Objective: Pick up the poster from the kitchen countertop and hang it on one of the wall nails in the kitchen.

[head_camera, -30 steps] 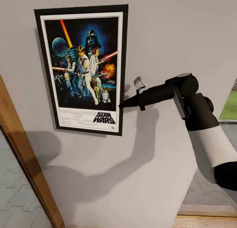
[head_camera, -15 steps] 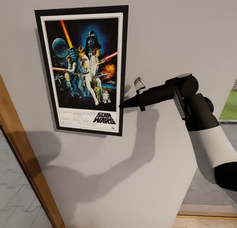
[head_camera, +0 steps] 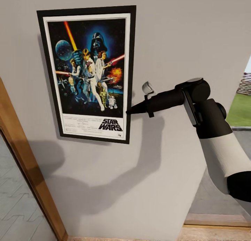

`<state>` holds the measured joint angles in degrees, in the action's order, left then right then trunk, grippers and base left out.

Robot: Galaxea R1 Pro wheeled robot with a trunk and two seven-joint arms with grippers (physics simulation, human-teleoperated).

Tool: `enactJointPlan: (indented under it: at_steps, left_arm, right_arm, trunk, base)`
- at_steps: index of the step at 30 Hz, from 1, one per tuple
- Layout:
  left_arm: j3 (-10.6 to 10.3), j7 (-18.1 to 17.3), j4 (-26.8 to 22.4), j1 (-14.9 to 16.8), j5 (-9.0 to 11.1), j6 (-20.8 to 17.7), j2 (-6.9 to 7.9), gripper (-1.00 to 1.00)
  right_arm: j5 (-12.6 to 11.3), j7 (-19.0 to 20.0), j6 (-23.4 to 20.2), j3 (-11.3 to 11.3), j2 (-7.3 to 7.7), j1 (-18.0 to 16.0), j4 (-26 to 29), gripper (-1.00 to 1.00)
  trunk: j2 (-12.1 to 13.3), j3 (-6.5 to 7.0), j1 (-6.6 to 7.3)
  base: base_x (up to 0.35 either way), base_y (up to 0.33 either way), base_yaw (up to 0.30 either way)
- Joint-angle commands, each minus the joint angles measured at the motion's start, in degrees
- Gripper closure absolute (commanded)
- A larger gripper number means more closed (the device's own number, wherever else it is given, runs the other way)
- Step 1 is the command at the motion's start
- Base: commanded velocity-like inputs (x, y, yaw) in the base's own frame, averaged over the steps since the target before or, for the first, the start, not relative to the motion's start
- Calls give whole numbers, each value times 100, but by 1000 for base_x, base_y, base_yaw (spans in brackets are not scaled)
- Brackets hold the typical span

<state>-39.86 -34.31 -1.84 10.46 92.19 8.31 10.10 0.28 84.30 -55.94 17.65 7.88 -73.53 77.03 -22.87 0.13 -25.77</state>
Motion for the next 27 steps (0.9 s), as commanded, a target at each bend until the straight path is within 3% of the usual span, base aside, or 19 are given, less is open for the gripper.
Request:
enactJointPlan:
  at_steps: [1,12,27]
  left_arm:
    - [-48,-5,-1,0,28,31,1,-100]
    - [-48,-4,-1,0,28,30,1,-100]
    - [-48,-5,-1,0,27,30,1,-100]
  right_arm:
    - [-2,35,-83,7,3,-4,2,100]
    - [-2,36,-83,5,3,-4,3,100]
    - [-2,34,-77,4,3,71,-3,100]
  trunk:
    - [-4,-3,-2]
    - [-4,-3,-2]
    - [-4,-3,-2]
  base:
    - [-81,-73,0]
    - [-149,-136,0]
    - [-19,-17,0]
